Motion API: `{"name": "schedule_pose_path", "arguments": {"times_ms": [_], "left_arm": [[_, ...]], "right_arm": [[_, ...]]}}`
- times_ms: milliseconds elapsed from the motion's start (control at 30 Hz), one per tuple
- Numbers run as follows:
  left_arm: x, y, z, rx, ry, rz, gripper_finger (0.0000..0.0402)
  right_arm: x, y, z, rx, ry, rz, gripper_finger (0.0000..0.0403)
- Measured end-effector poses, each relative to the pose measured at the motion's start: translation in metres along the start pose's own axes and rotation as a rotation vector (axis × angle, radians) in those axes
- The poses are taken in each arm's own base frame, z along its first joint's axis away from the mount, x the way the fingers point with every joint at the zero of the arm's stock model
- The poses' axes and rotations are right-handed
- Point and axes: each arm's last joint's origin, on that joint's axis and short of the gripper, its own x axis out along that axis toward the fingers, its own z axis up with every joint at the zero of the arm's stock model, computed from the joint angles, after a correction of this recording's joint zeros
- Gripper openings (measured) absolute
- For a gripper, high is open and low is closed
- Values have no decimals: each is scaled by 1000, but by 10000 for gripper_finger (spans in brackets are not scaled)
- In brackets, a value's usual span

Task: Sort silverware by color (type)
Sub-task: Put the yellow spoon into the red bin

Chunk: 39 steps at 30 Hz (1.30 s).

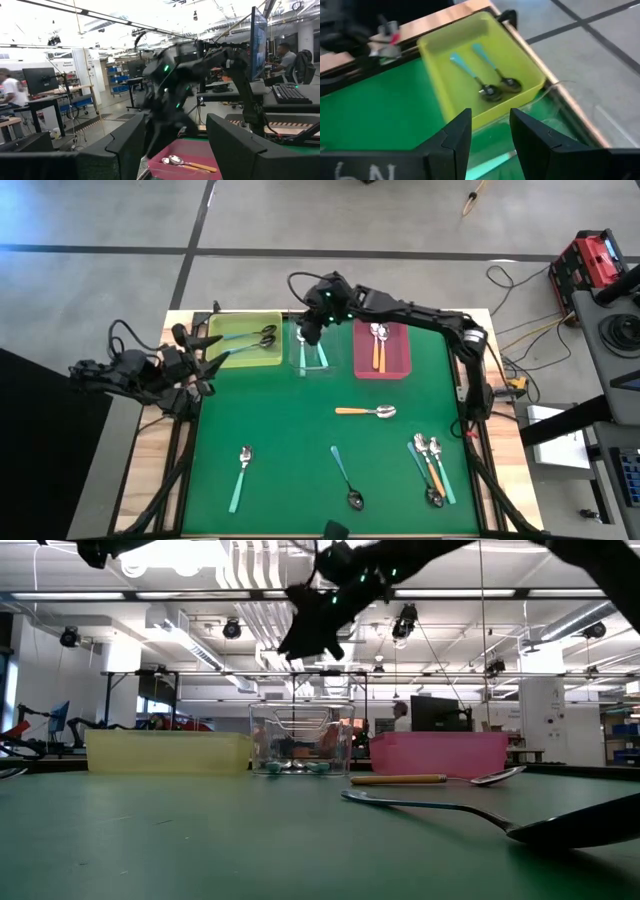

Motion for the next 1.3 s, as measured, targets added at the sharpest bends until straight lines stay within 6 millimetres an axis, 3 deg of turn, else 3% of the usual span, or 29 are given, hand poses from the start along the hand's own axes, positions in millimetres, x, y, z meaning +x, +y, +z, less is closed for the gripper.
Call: {"name": "schedule_pose_path", "arguments": {"times_ms": [233,433,700,967,1100,1300], "left_arm": [[5,-4,2,-8,-10,2,194],[11,-8,0,7,5,-2,194],[15,-11,2,-6,-13,3,194],[18,-14,2,-31,-11,2,194],[22,-17,1,-70,-11,-13,194],[33,-32,2,-162,-56,-194,194]], "right_arm": [[-53,50,5,42,102,65,112],[-78,94,-9,108,258,114,103],[-81,144,-44,156,514,122,91],[-78,170,-78,173,767,47,88],[-80,183,-95,111,875,24,84],[-82,202,-123,-76,934,8,69]]}}
